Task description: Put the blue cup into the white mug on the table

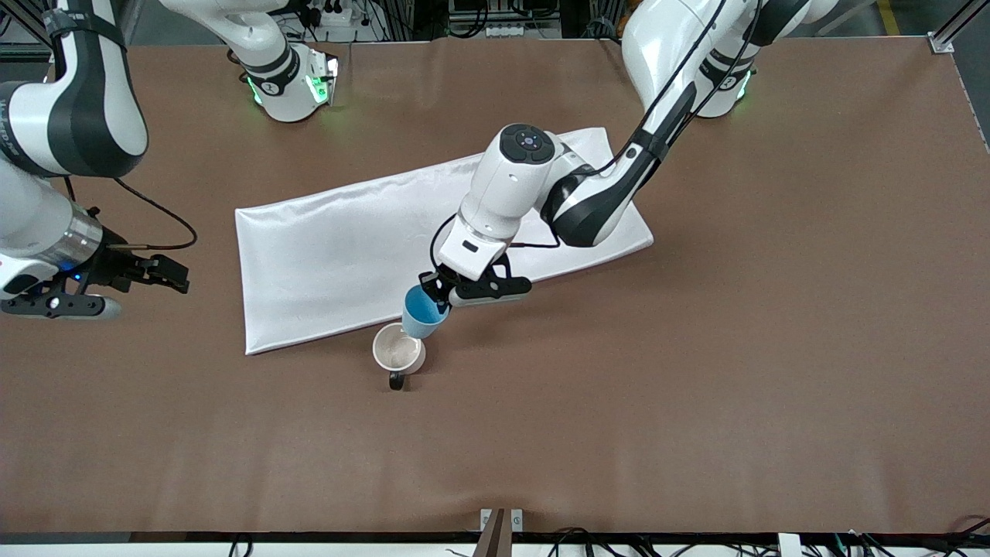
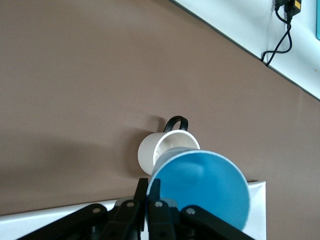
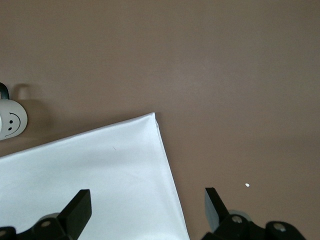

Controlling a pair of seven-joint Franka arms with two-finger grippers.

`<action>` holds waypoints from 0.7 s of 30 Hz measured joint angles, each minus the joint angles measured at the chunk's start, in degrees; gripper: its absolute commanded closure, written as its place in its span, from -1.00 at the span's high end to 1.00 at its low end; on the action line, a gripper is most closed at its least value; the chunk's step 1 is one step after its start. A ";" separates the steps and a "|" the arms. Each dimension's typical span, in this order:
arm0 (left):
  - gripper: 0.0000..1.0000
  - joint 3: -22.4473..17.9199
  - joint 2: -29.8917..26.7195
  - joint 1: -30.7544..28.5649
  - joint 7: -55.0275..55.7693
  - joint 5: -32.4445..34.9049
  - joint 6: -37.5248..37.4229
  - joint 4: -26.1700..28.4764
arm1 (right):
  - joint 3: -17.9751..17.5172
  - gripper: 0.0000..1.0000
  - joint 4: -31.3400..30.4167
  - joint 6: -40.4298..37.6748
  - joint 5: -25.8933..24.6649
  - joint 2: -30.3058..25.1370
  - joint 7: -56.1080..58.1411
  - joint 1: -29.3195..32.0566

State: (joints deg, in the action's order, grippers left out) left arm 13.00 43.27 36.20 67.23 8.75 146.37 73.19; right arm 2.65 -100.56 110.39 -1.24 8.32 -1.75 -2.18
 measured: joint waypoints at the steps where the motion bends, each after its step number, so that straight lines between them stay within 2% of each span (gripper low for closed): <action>1: -1.00 0.00 0.03 0.01 0.00 0.00 0.00 -0.03 | 0.09 1.00 -0.10 0.00 0.00 -0.16 0.00 0.00; 15: -1.00 -0.02 1.02 0.04 0.00 0.00 1.93 -0.43 | 0.05 1.00 -0.63 0.28 0.00 -0.41 -0.03 -0.22; 21: -1.00 -0.15 2.45 0.43 0.00 0.00 4.53 -0.74 | -0.25 1.00 -0.43 4.57 0.01 1.86 -2.71 -3.15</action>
State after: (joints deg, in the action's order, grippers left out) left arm 12.85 45.72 36.63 67.23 8.75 150.90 72.45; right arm 2.40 -100.99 114.97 -1.23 10.19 -4.46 -5.33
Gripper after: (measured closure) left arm 0.960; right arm 0.000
